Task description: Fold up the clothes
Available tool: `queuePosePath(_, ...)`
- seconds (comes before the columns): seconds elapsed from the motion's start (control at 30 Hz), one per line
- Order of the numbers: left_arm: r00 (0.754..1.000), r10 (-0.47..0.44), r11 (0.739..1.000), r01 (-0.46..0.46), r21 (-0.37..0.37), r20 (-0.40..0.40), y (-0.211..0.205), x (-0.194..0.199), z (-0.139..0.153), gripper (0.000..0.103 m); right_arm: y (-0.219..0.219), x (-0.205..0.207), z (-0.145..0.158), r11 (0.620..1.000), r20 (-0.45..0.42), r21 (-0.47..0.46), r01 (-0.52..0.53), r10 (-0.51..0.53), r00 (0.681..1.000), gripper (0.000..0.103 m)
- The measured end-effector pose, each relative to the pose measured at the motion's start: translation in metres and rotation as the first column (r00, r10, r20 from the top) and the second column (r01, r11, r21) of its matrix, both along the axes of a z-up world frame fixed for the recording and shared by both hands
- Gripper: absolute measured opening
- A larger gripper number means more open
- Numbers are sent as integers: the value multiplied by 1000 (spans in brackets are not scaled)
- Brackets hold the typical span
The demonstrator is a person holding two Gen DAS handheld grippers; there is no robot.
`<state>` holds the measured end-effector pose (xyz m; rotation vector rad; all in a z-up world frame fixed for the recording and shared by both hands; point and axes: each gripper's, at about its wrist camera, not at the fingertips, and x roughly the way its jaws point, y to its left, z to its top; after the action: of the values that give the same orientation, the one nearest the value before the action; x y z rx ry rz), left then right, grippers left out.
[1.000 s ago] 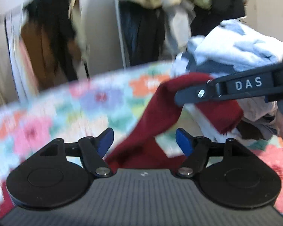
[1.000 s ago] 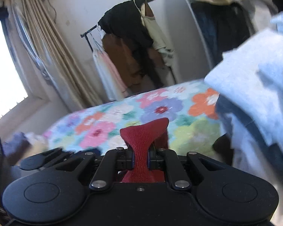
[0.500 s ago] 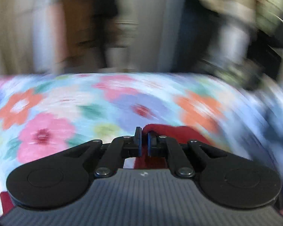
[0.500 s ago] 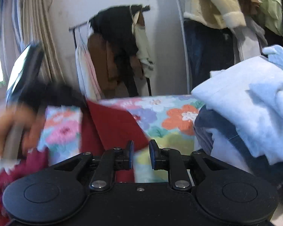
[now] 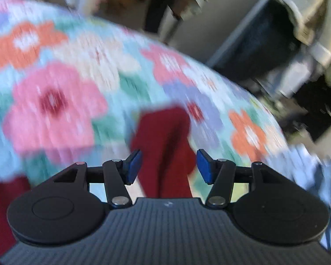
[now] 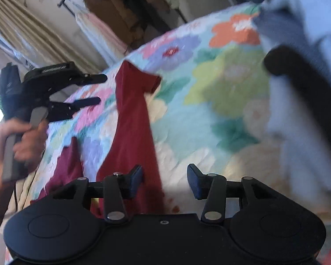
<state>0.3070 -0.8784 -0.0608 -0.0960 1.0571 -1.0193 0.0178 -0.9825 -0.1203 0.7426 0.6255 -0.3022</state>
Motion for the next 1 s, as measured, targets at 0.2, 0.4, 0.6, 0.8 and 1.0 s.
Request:
queuePosePath(0.2, 975, -212, 976, 208, 62, 62, 19, -76, -24, 54, 38, 13, 14, 974, -66, -214, -73, 60, 996, 7)
queuePosePath(0.4, 929, -340, 939, 327, 105, 144, 2, -129, -22, 54, 49, -1, 37, 932, -111, -362, -13, -29, 993, 6)
queuePosePath(0.6, 953, -284, 958, 278, 73, 103, 6, -123, -24, 59, 50, -1, 36, 932, -110, -361, -31, -10, 994, 7)
queuePosePath(0.8, 957, -242, 963, 217, 159, 160, 24, -124, -23, 11, 38, 5, 26, 959, -92, -282, -4, -23, 995, 15)
queuePosePath(1.0, 938, -102, 977, 32, 210, 331, 58, -154, 6, 11, 40, -2, 35, 953, -68, -301, 40, -63, 996, 37)
